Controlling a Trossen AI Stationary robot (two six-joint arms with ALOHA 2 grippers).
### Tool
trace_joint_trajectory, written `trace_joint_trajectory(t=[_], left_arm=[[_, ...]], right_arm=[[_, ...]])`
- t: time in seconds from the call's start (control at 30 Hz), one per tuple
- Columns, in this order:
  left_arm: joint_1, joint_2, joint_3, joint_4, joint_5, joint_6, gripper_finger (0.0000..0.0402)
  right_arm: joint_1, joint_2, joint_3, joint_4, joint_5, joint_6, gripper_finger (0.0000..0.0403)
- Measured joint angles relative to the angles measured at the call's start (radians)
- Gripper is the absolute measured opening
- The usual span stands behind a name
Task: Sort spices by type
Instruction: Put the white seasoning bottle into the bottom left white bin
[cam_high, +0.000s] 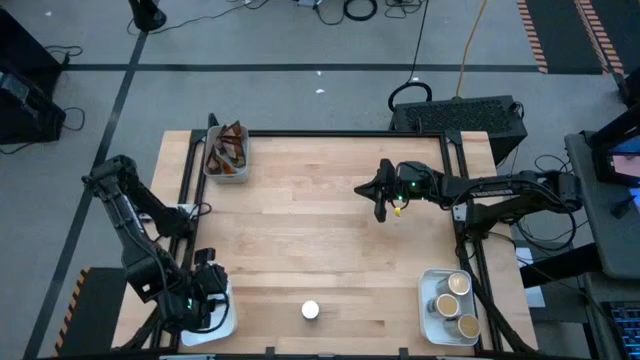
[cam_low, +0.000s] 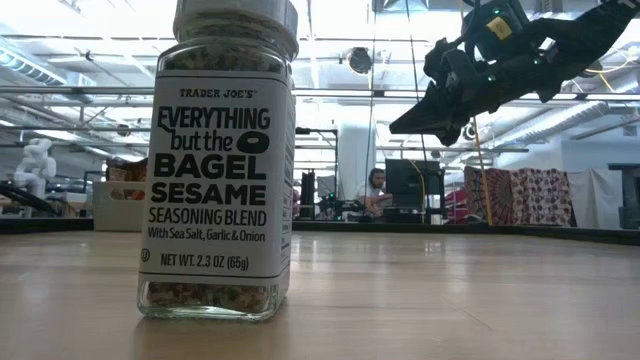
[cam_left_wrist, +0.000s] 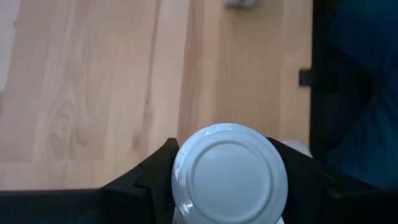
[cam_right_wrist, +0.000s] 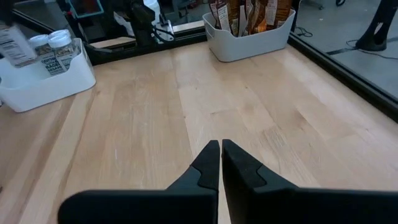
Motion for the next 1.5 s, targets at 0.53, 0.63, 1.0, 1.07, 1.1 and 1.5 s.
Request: trace_joint_trajectory(t=[0.53, 0.63, 1.0, 1.07, 1.1, 1.5], left_arm=[[-0.112, 0.0, -0.176, 0.087, 0.067, -0.182, 0.0207], [-0.124, 0.0, -0.212, 0.1, 0.068, -0.182, 0.0207], [-0.138, -0.001, -0.265, 0.125, 0.087, -0.122, 0.0219], [-0.138, -0.002, -0.266, 0.124, 0.098, -0.121, 0.022], [-0.138, -0.001, -0.266, 0.126, 0.102, -0.121, 0.0221], [-0.137, -0.001, -0.267, 0.145, 0.118, -0.122, 0.0225]], right_arm=[[0.0, 0.0, 0.0, -0.003, 0.0, -0.014, 0.0], [0.0, 0.0, 0.0, -0.003, 0.0, -0.014, 0.0], [0.0, 0.0, 0.0, -0.004, -0.001, -0.014, 0.0], [0.0, 0.0, 0.0, -0.004, -0.001, -0.014, 0.0], [0.0, 0.0, 0.0, -0.004, -0.001, -0.014, 0.0], [0.0, 0.0, 0.0, -0.004, -0.001, -0.014, 0.0]])
